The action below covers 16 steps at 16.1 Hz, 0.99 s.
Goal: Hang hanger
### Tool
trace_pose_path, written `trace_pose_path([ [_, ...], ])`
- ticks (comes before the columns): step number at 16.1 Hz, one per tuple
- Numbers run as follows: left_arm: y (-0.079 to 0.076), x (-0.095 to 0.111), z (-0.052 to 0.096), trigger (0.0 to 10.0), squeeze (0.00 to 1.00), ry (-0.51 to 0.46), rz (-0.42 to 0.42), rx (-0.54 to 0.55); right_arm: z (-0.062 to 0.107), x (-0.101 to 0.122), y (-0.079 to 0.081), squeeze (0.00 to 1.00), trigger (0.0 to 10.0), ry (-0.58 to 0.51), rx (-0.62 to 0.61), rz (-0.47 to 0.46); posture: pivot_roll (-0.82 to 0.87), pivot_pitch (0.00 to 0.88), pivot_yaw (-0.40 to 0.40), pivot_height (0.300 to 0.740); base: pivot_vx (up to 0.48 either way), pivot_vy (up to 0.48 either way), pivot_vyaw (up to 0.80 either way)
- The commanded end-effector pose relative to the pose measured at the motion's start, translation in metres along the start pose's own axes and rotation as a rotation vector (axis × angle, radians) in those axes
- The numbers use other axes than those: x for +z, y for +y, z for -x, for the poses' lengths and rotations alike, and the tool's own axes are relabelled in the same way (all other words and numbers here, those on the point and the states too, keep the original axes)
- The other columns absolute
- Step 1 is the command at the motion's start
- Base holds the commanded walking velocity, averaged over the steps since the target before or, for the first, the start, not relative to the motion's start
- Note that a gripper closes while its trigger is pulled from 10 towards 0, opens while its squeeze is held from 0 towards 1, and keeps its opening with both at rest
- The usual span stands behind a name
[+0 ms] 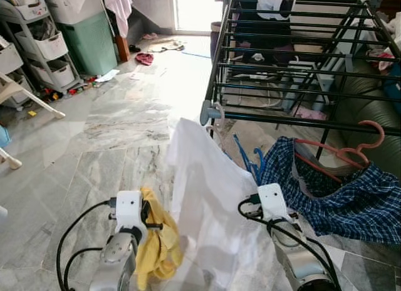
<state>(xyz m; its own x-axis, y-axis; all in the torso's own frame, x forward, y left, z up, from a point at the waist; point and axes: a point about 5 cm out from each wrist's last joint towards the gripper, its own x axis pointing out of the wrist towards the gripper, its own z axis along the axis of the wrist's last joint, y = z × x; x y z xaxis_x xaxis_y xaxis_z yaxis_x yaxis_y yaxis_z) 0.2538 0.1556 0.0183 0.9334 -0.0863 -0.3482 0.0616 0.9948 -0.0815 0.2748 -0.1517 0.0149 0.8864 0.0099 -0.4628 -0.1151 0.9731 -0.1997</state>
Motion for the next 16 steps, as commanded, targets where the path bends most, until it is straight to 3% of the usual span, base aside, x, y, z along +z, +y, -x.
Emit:
trace_pose_path([
  [1, -0.0011, 0.0070, -0.0036, 10.0, 0.00, -0.019, -0.012, -0.008, -0.0026, 0.0089, -0.0035, 0.00, 10.0, -0.032, -0.020, -0.009, -0.10, 0.000, 0.031, 0.740, -0.262, 0.000, 0.00],
  [16, -0.0068, 0.0083, -0.0064, 10.0, 0.00, -0.020, -0.014, -0.021, -0.0063, 0.0084, -0.0059, 0.00, 10.0, -0.019, -0.032, -0.002, -0.10, 0.000, 0.026, 0.740, -0.301, 0.000, 0.00],
])
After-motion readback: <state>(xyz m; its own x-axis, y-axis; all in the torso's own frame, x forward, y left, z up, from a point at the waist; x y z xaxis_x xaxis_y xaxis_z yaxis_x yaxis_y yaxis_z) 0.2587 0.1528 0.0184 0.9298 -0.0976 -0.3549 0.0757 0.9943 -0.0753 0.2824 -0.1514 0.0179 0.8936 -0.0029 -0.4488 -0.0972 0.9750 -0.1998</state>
